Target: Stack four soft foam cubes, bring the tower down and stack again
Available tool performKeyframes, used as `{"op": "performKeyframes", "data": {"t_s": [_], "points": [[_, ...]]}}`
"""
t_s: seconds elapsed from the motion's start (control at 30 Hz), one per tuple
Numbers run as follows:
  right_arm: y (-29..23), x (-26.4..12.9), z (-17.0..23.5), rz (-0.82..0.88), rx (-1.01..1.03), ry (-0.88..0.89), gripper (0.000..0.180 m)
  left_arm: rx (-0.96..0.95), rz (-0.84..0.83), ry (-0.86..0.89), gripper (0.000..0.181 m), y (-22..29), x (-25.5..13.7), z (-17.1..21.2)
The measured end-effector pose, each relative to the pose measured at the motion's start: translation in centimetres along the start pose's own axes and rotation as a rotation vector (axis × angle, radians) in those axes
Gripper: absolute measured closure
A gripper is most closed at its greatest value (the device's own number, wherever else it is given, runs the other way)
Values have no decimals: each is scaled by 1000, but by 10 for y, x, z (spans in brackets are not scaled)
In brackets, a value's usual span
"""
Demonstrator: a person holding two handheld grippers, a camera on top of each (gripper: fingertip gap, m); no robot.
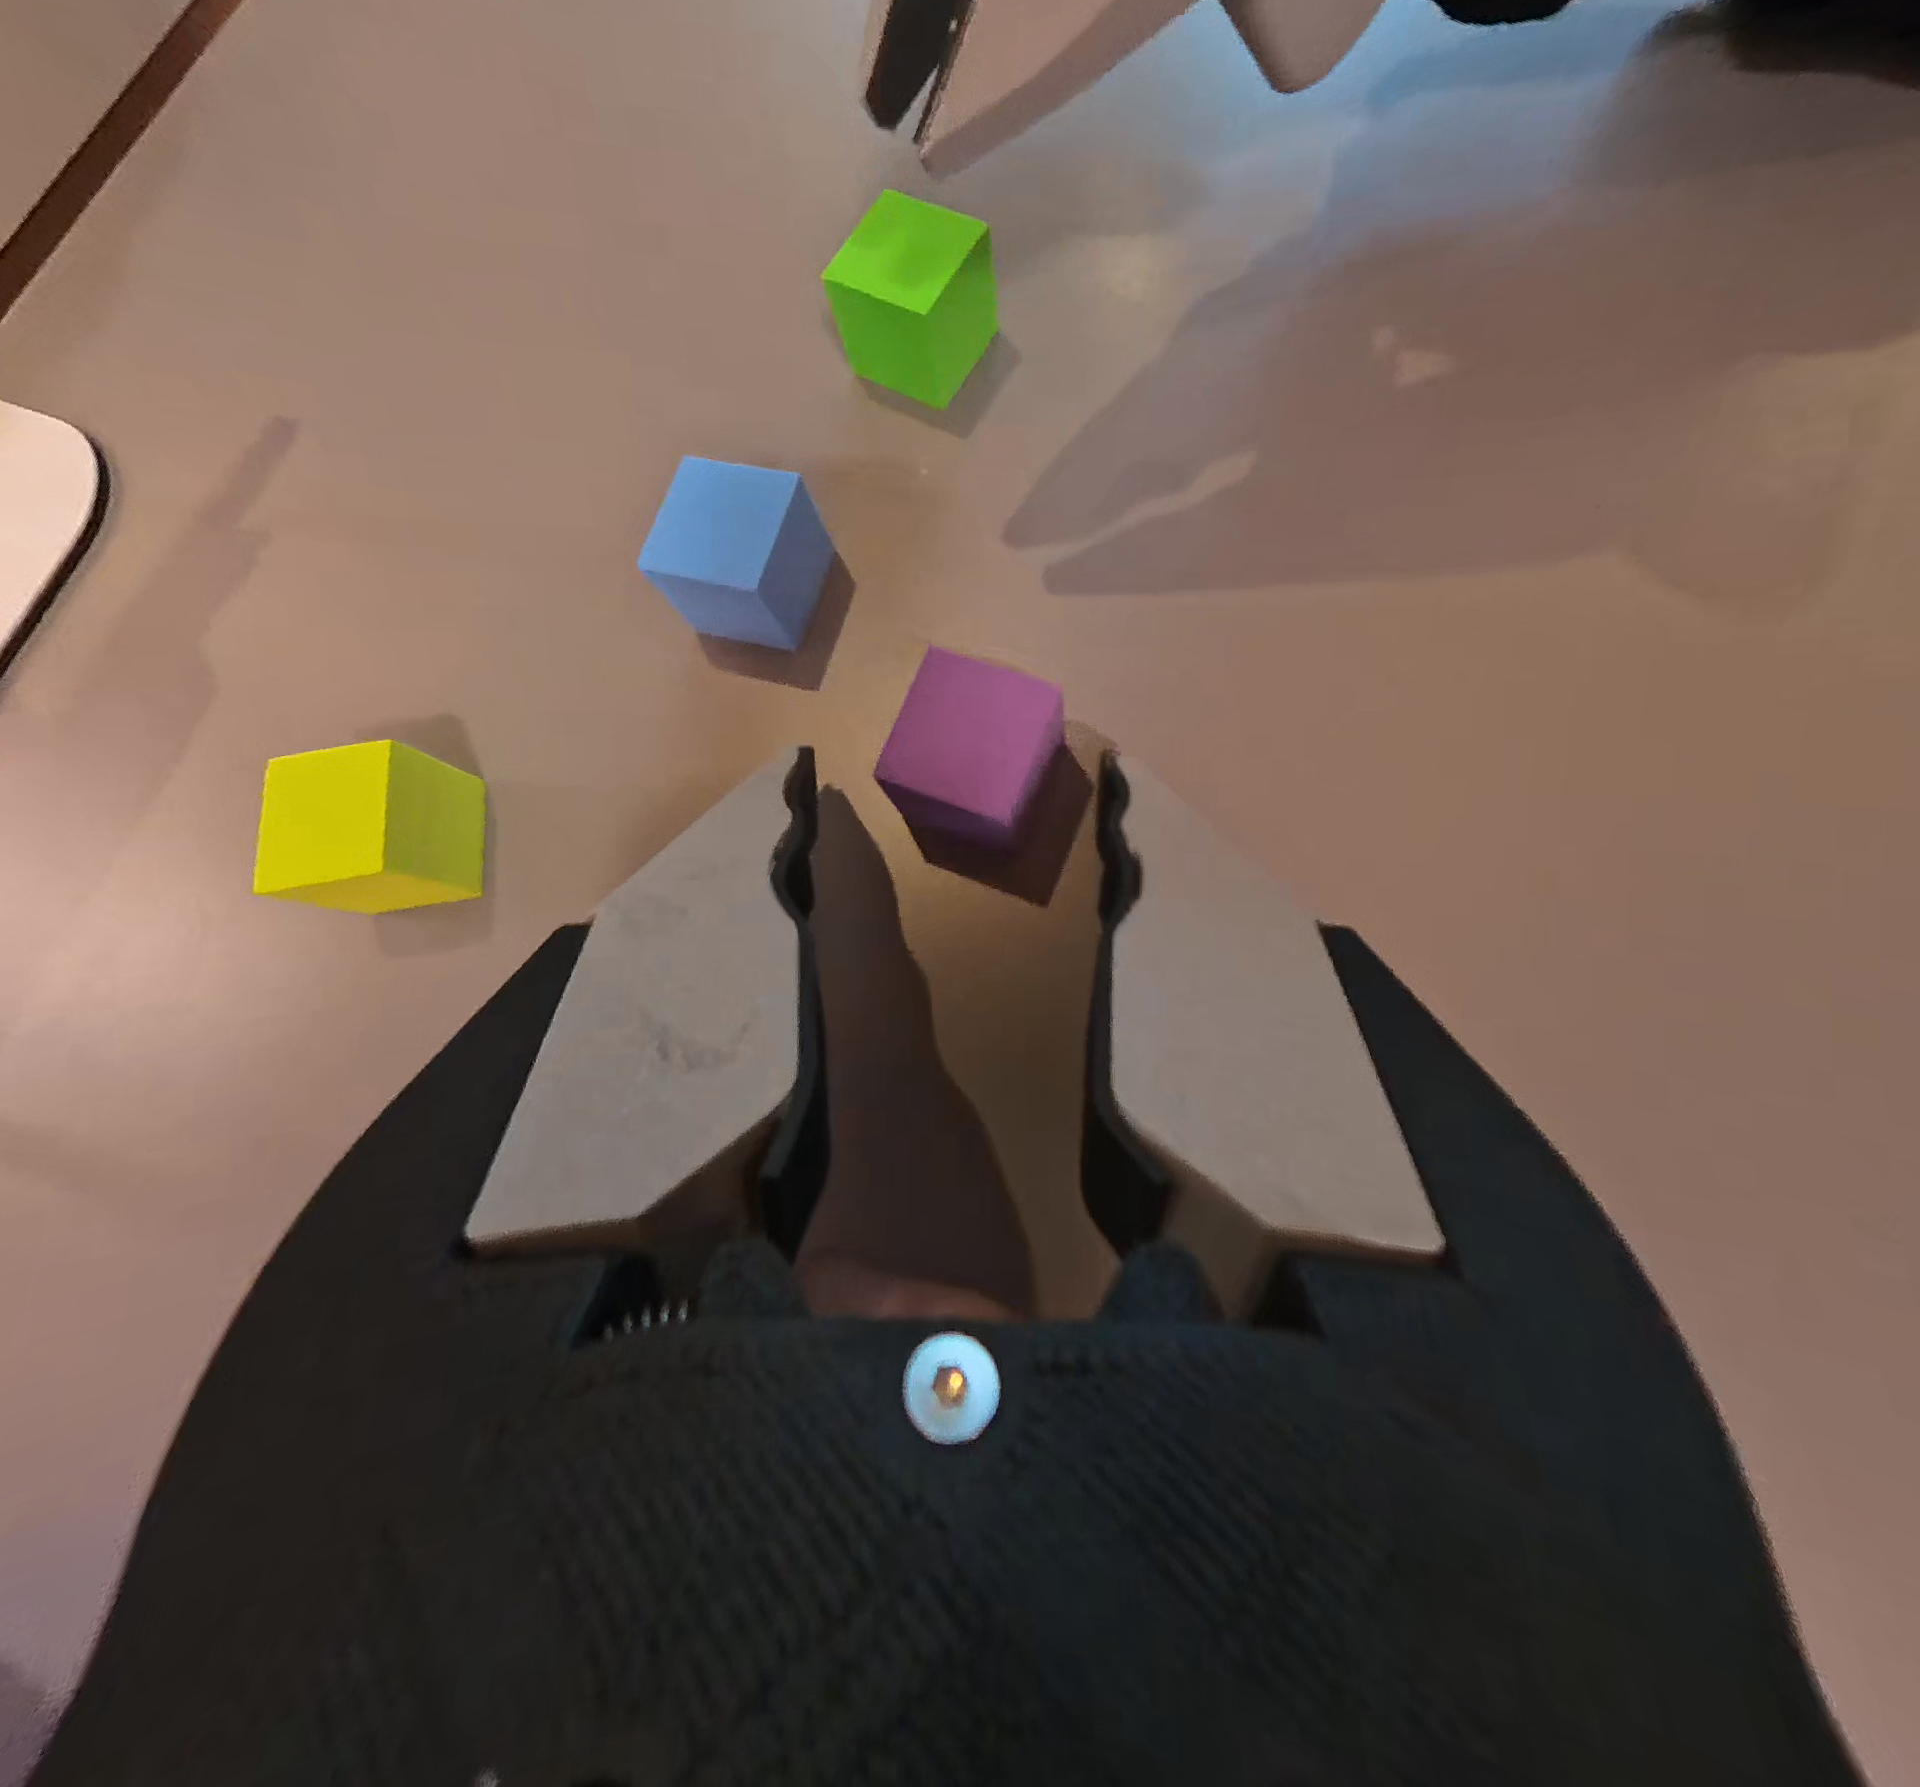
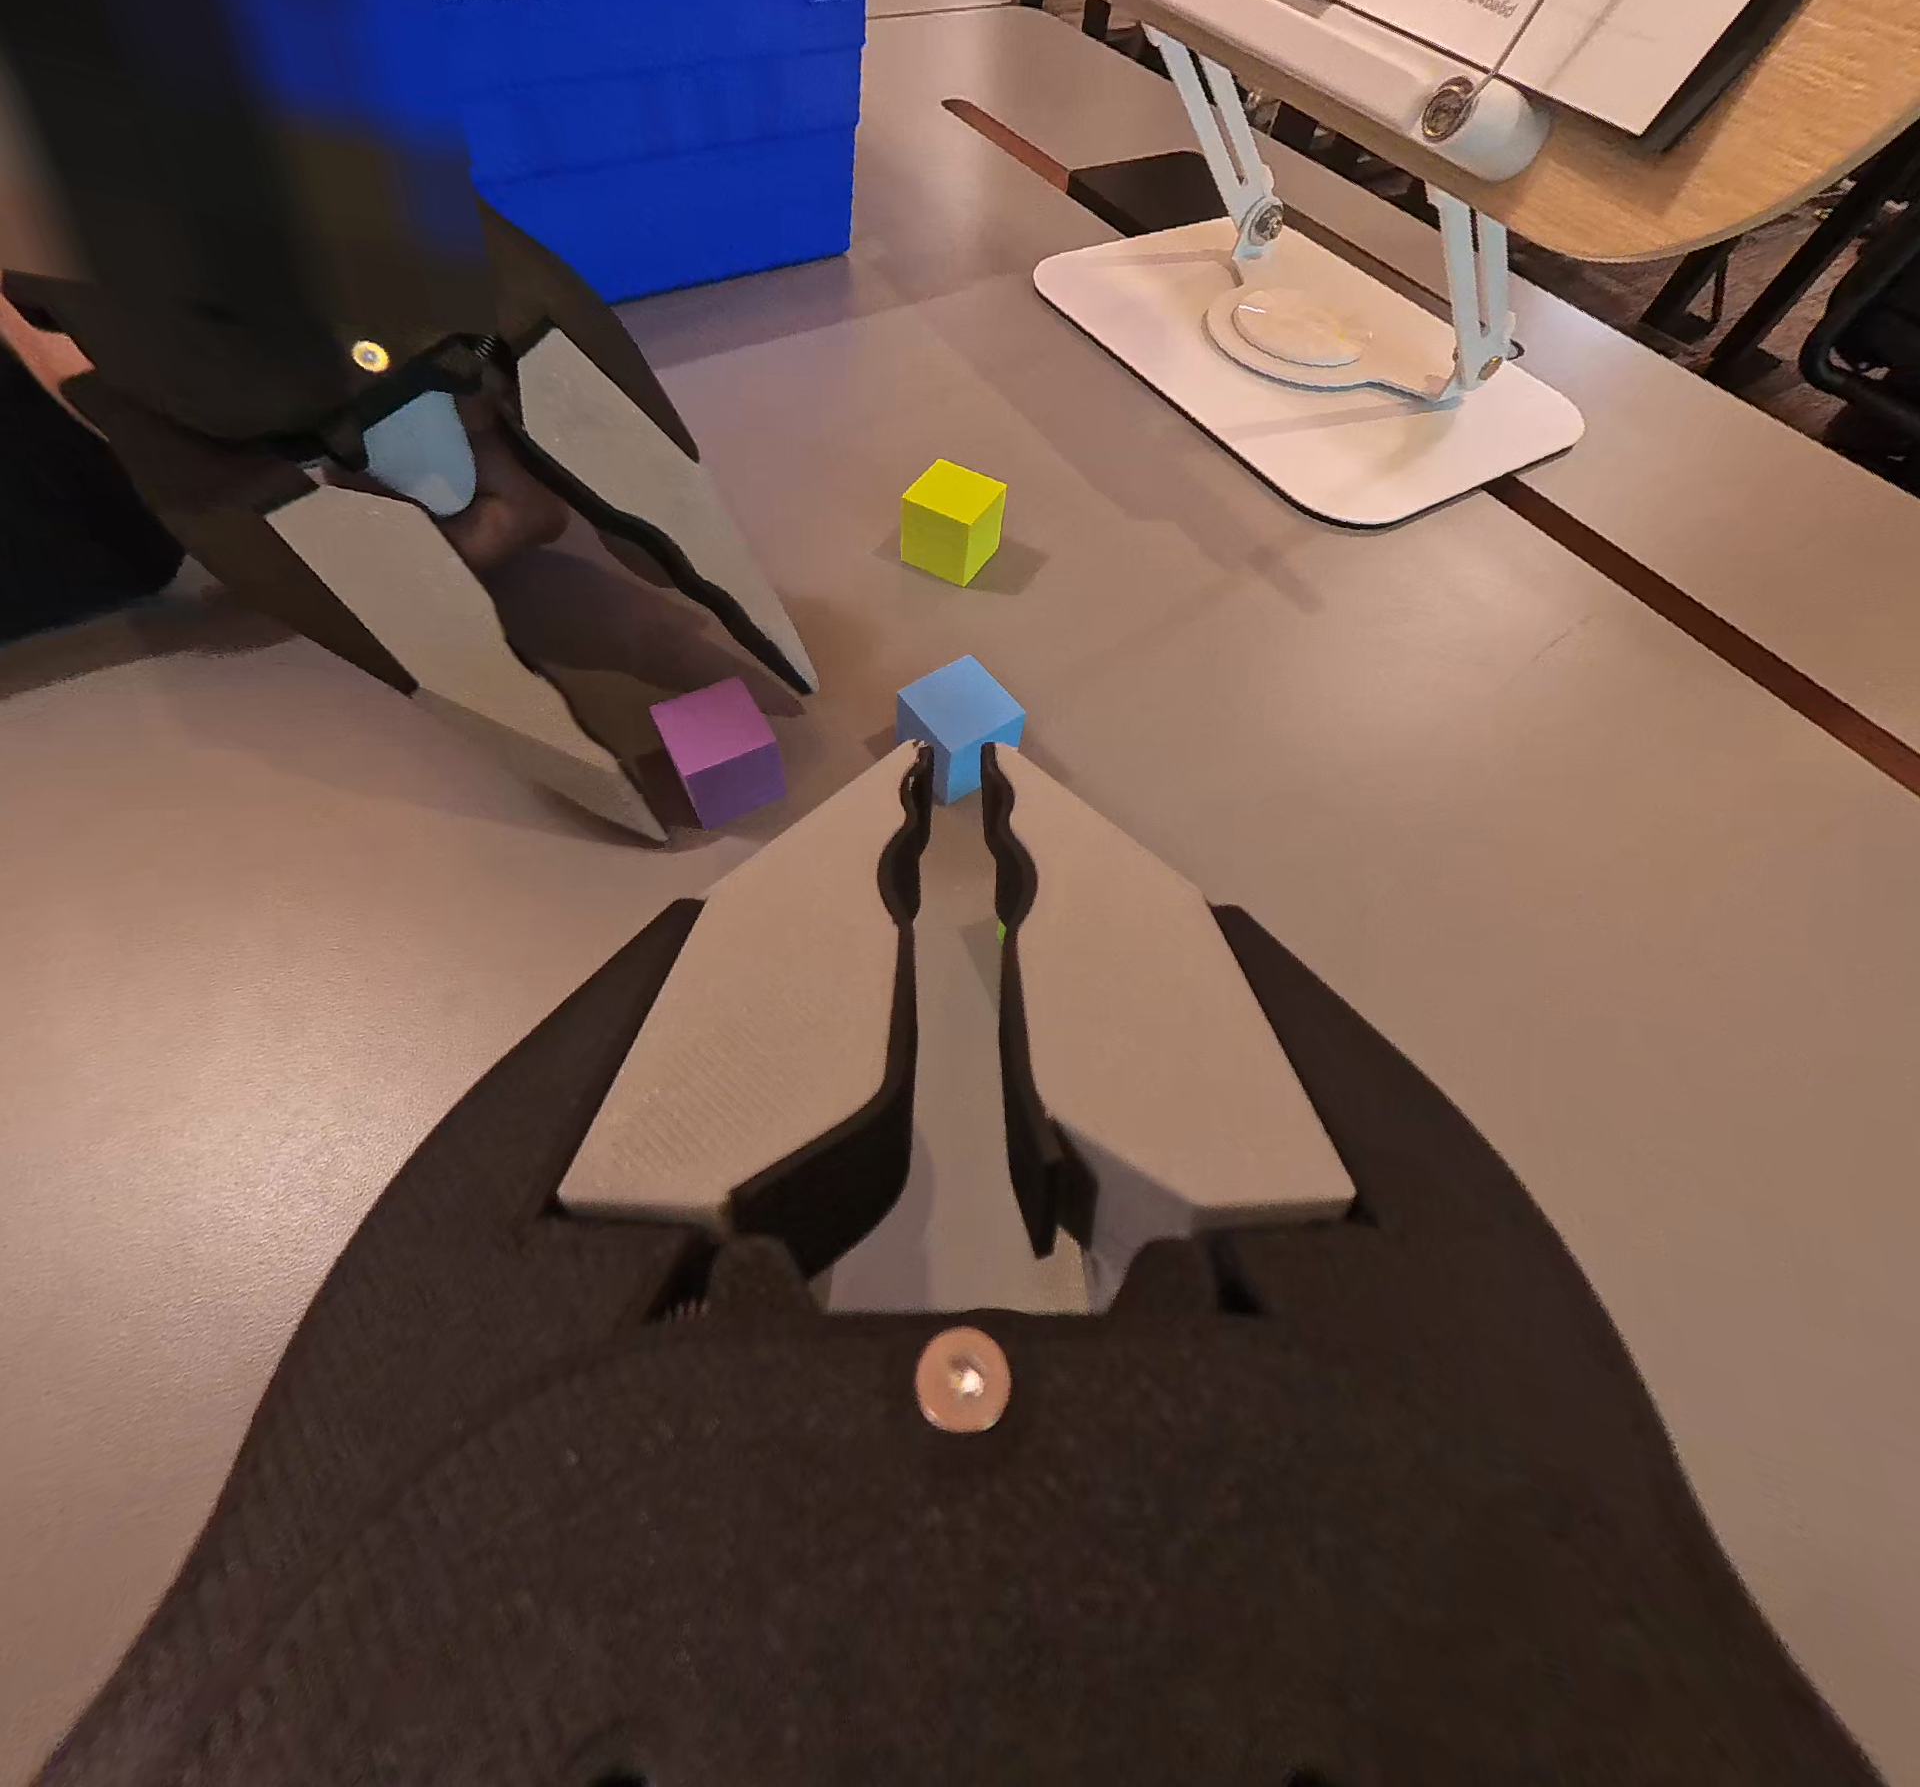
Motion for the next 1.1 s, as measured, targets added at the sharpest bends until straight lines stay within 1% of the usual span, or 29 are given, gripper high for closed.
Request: {"op": "performKeyframes", "data": {"t_s": [0.07,0.27,0.4,0.57,0.67,0.87,1.0,1.1], "points": [[1,0,1,1,2,-3,173,28,-4,-1,148,3,2,-2],[1,1,1,0,6,-6,173,55,20,-4,149,9,2,-5],[0,2,2,-2,3,-11,173,40,100,-16,150,17,-3,-3],[-1,3,3,-5,1,-16,173,-5,150,-60,151,24,-10,1],[-1,4,5,-8,0,-22,173,-12,202,-54,152,30,-11,0],[4,3,5,17,1,-32,173,10,204,-70,152,37,-10,-5],[14,-1,5,11,71,-14,164,17,211,-62,152,41,-7,-8],[20,-3,5,-10,121,6,162,18,200,-59,152,42,-4,-11]]}}
Point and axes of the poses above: each gripper's, where its closed fingertips meet, x out along the fingers, z out of its underside, y = z × x across the jaws, the point moved 6 cm from there along -x, back along the fingers, and after that the axes turned 8 degrees about x, right-handed, at the moved point
